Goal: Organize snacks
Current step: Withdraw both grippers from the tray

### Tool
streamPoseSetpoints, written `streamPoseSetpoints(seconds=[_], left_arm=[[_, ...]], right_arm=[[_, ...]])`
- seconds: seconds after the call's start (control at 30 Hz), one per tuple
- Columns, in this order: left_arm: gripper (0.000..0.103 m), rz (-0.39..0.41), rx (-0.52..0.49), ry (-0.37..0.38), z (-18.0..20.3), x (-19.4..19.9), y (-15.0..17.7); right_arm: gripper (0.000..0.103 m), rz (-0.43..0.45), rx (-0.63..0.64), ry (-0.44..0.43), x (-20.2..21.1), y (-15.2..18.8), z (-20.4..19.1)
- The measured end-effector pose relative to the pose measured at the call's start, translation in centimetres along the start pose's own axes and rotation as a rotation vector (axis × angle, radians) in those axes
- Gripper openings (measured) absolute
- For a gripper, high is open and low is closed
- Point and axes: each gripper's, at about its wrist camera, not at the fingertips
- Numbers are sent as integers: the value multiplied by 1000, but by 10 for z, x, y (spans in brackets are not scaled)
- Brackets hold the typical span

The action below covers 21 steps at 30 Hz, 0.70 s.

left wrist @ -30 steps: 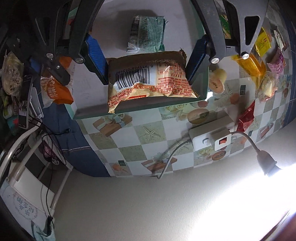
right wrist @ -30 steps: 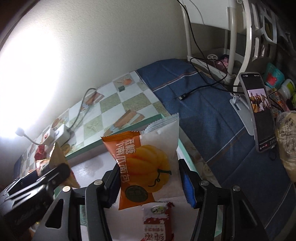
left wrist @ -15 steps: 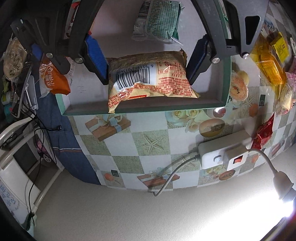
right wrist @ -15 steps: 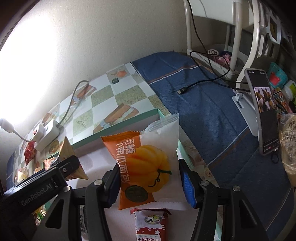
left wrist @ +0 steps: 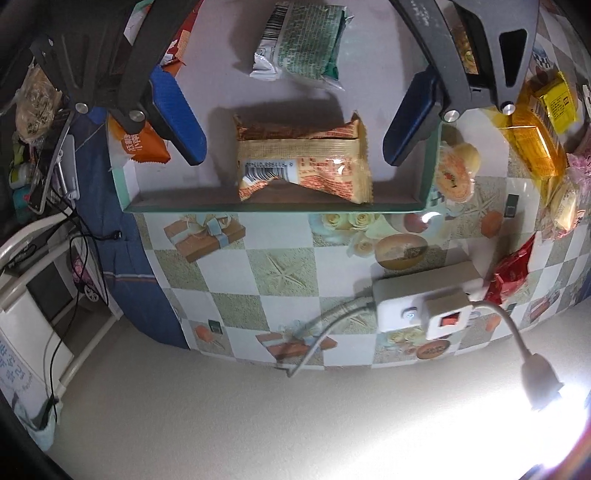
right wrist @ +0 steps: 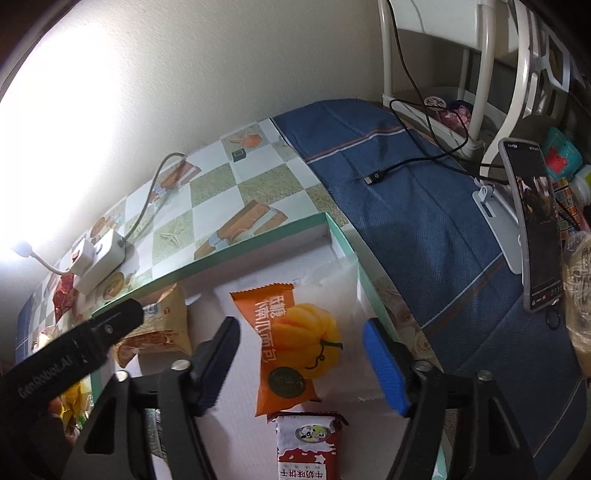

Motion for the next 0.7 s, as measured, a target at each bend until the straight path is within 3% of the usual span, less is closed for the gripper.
streamPoseSetpoints(seconds=[0.13, 0.2, 0.23, 0.53, 0.7], left_arm=[[97, 26, 44, -13, -19, 14, -1], [98, 52, 68, -21, -30, 23, 0], [98, 69, 80, -32, -37, 29, 1], [98, 177, 208, -155, -106, 68, 22], [99, 212, 227, -271, -149, 86, 39]], right_arm=[[83, 20, 18, -8, 7, 0, -4], [101, 36, 31, -15, 13, -1, -8], [103, 48, 39, -18, 16, -1, -10], [103, 108, 101, -6, 53, 1, -38], [103, 154, 89, -103, 77, 1, -52]])
Point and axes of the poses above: each gripper's, at about its wrist camera, not at the fingertips, and x roughly against the way its jaws point, z to its right, y to its underside, and after that the axes turned 12 degrees about -y, right-handed
